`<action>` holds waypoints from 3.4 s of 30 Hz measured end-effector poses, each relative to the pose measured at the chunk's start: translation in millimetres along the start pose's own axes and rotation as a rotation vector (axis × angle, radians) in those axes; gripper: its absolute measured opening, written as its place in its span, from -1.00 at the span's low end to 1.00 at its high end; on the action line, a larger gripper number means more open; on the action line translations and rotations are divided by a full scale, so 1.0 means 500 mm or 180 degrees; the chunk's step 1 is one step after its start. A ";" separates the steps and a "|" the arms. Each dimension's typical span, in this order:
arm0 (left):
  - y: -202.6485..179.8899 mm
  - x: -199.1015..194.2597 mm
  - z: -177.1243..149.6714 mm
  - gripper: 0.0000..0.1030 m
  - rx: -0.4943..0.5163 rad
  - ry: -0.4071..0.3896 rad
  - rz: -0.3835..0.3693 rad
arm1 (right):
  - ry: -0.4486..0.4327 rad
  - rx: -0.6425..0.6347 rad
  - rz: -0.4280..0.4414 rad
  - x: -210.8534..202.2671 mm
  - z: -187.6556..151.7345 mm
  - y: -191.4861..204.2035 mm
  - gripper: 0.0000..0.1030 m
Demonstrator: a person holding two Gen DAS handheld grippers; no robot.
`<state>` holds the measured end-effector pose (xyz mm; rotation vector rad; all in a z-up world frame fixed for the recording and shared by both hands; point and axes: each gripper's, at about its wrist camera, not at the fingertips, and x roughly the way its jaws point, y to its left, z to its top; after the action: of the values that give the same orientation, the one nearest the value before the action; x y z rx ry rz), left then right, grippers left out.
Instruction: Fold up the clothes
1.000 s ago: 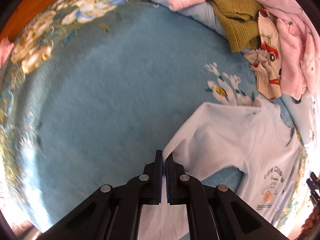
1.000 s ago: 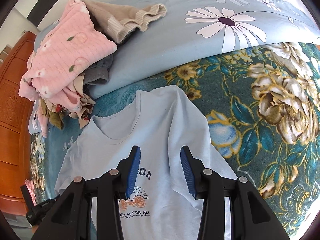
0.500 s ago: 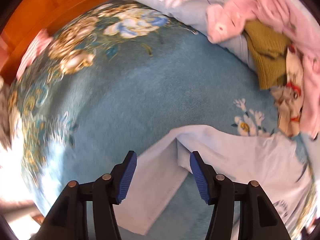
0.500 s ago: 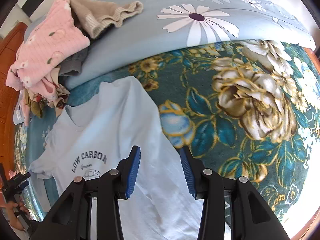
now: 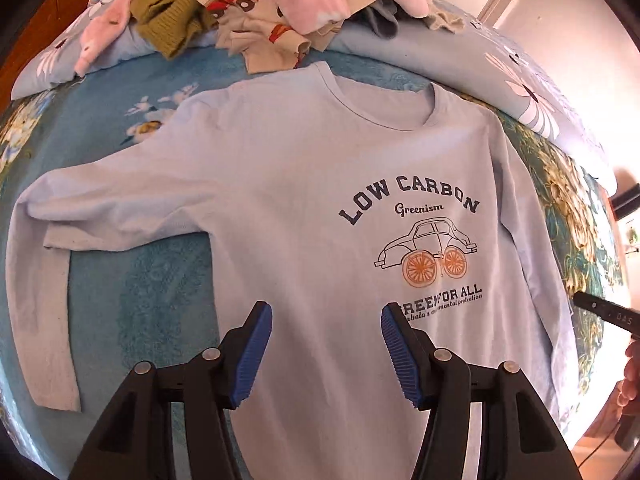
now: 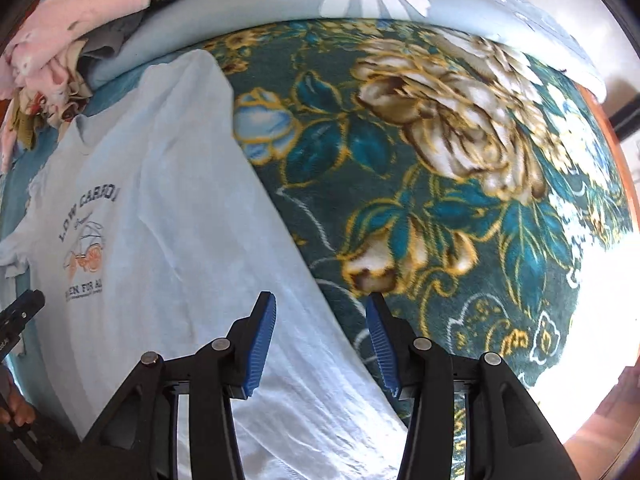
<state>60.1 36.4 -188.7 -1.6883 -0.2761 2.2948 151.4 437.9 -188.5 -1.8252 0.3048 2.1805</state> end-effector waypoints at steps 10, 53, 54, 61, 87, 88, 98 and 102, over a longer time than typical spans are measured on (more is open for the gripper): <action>0.060 -0.025 -0.014 0.19 -0.0507 -0.0075 -0.0188 | 0.0166 0.0134 0.0087 0.038 -0.060 -0.013 -0.31; 0.451 -0.072 -0.028 0.31 -0.2727 -0.0234 0.1232 | -0.1158 -0.0302 -0.0206 -0.111 0.114 0.114 0.22; 0.453 -0.069 -0.028 0.28 -0.2715 -0.0219 0.1250 | -0.1153 -0.0348 -0.0150 -0.110 0.112 0.130 0.22; 0.480 -0.067 0.000 -0.88 -0.2477 -0.0104 0.1255 | -0.1070 -0.0595 -0.0055 -0.100 0.098 0.185 0.22; 0.756 -0.154 -0.041 -0.24 -0.3809 -0.0660 -0.0231 | -0.0638 -0.0736 0.0048 -0.031 0.093 0.271 0.22; 0.756 -0.161 -0.041 -0.54 -0.3794 -0.0753 -0.0258 | -0.0637 -0.0746 0.0045 -0.030 0.093 0.273 0.22; 0.652 -0.299 0.072 -0.92 -0.2630 -0.1536 0.0705 | -0.0517 -0.0360 0.0157 -0.004 0.094 0.219 0.22; 0.492 -0.330 0.178 -0.92 -0.1754 -0.1696 0.0308 | -0.0445 -0.0132 0.0172 0.017 0.091 0.187 0.22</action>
<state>-5.7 -249.2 -90.8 -1.2566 -1.0354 2.8960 75.4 366.2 -190.5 -1.6929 0.2839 2.3538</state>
